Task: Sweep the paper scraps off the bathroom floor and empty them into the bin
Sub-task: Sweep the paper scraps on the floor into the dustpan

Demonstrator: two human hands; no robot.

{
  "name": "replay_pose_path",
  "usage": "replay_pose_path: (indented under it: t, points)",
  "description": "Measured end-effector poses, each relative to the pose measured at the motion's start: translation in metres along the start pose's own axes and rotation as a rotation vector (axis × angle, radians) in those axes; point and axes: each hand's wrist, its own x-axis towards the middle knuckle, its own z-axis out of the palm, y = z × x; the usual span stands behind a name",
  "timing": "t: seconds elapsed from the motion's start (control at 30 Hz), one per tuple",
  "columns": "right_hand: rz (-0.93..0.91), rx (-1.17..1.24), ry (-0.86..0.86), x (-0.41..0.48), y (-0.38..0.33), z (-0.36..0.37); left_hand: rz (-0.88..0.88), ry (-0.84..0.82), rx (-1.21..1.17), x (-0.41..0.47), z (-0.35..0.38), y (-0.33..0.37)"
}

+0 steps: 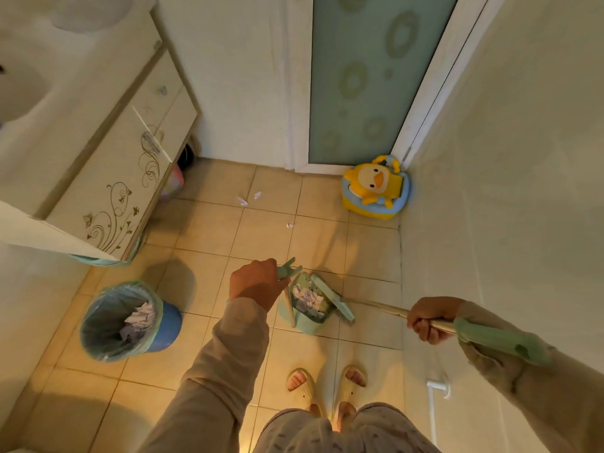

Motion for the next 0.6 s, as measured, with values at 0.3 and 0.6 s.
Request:
replay_pose_path:
  t: [0.3, 0.6]
  points:
    - [0.0, 0.117, 0.047, -0.012, -0.009, 0.008, -0.034, -0.046, -0.099, 0.004, -0.004, 0.002]
    - [-0.084, -0.037, 0.093, 0.015, -0.051, 0.03, -0.042, -0.061, -0.121, 0.01, -0.007, 0.003]
